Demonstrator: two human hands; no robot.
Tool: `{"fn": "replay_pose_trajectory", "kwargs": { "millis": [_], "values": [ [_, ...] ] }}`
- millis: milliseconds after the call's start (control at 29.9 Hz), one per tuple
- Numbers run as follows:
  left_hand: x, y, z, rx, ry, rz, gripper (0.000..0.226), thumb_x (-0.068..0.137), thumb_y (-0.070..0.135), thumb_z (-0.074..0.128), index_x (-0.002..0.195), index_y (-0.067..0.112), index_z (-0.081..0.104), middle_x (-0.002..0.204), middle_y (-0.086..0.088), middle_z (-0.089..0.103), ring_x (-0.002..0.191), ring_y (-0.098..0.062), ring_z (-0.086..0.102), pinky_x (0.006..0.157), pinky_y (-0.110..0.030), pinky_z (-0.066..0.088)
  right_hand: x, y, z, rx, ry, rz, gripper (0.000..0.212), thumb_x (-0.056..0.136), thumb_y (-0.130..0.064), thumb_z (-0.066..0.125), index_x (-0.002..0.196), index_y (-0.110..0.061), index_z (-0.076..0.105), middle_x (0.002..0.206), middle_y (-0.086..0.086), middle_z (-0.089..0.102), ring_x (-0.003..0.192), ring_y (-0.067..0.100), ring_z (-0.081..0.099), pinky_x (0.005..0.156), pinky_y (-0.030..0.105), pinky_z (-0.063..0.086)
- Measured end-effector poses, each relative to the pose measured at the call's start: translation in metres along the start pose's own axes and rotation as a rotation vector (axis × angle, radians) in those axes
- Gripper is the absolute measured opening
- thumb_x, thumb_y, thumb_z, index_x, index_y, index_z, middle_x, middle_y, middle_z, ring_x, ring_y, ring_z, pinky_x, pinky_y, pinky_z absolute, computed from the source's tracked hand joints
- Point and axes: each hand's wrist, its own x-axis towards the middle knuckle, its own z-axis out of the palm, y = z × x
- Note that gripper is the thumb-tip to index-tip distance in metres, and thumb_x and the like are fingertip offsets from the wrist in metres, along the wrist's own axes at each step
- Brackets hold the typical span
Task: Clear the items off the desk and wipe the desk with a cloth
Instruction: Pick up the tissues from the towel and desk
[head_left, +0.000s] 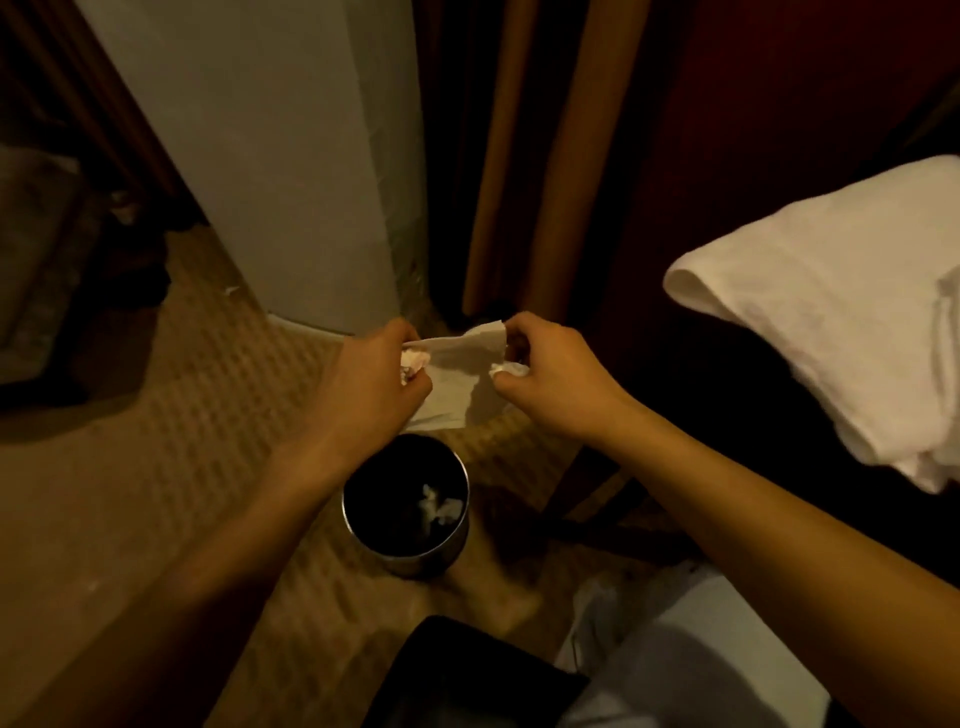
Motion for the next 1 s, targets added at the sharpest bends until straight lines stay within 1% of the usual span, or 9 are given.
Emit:
{"fn": "replay_pose_trajectory", "kwargs": {
  "millis": [134,267,367,434,534,668,735,868,1002],
  "values": [
    [-0.013,-0.036,0.025,-0.001,-0.07,-0.102,0.028,0.084,0.018,0.064,0.11,0.011,0.061,0.096,-0.012,0.069,0.087,-0.029,0.063,0.064,-0.027,0.036,0.012,0.013,0.044,-0.006,-0.078,0.039,0.038,0.089,-0.019,0.062,0.124,-0.01,0.052,0.114,0.005,0.061,0.098,0.02,0.06,0.071,0.026,0.042],
    [-0.028,-0.074,0.052,-0.03,-0.153,-0.237,0.026,0.085,0.021,0.062,0.109,0.011,0.06,0.095,-0.01,0.068,0.087,-0.028,0.063,0.065,-0.032,0.044,0.02,0.029,0.079,0.019,-0.179,0.094,0.044,0.09,-0.016,0.061,0.131,-0.009,0.048,0.119,0.008,0.06,0.104,0.022,0.059,0.08,0.032,0.05],
    [-0.039,-0.093,0.071,-0.006,-0.206,-0.276,0.037,0.085,0.03,0.056,0.113,0.006,0.058,0.099,-0.016,0.067,0.09,-0.035,0.063,0.068,-0.035,0.045,0.024,0.039,0.105,0.01,-0.225,0.131,0.043,0.089,-0.014,0.062,0.129,-0.006,0.049,0.116,0.01,0.061,0.104,0.026,0.06,0.084,0.038,0.052],
    [-0.045,-0.099,0.081,0.005,-0.225,-0.291,0.047,0.08,0.035,0.05,0.115,0.004,0.057,0.098,-0.018,0.067,0.089,-0.038,0.062,0.068,-0.037,0.045,0.026,0.045,0.12,-0.002,-0.258,0.138,0.041,0.089,-0.015,0.063,0.128,-0.005,0.05,0.117,0.011,0.062,0.105,0.027,0.06,0.083,0.037,0.052],
    [-0.051,-0.11,0.096,0.044,-0.253,-0.32,0.038,0.086,0.024,0.058,0.118,0.003,0.056,0.099,-0.019,0.065,0.089,-0.039,0.061,0.067,-0.037,0.043,0.029,0.051,0.137,0.005,-0.284,0.147,0.039,0.09,-0.012,0.062,0.126,-0.005,0.051,0.12,0.011,0.061,0.107,0.027,0.059,0.075,0.028,0.044],
    [-0.057,-0.126,0.11,0.079,-0.28,-0.322,0.042,0.086,0.022,0.06,0.123,0.003,0.052,0.101,-0.02,0.065,0.087,-0.038,0.061,0.068,-0.04,0.047,0.035,0.057,0.158,0.006,-0.319,0.172,0.035,0.092,-0.013,0.058,0.126,-0.006,0.052,0.115,0.013,0.063,0.103,0.028,0.06,0.07,0.027,0.039],
    [-0.058,-0.13,0.115,0.101,-0.288,-0.342,0.044,0.087,0.026,0.058,0.126,0.006,0.05,0.105,-0.018,0.064,0.089,-0.037,0.062,0.069,-0.041,0.05,0.04,0.058,0.168,0.016,-0.328,0.179,0.036,0.092,-0.014,0.058,0.126,-0.007,0.053,0.114,0.013,0.063,0.103,0.029,0.061,0.07,0.029,0.041],
    [-0.057,-0.135,0.123,0.111,-0.319,-0.377,0.045,0.087,0.029,0.058,0.127,0.01,0.049,0.111,-0.016,0.064,0.094,-0.034,0.062,0.075,-0.043,0.052,0.046,0.056,0.182,-0.006,-0.349,0.172,0.04,0.09,-0.018,0.063,0.127,-0.005,0.052,0.123,0.014,0.06,0.11,0.029,0.058,0.084,0.033,0.049],
    [-0.055,-0.138,0.13,0.142,-0.351,-0.374,0.059,0.084,0.039,0.062,0.132,0.01,0.043,0.123,-0.014,0.057,0.106,-0.033,0.057,0.079,-0.042,0.048,0.044,0.054,0.187,-0.017,-0.377,0.141,0.056,0.083,-0.019,0.07,0.132,-0.005,0.048,0.133,0.014,0.053,0.12,0.029,0.053,0.093,0.032,0.045]
  ]
}}
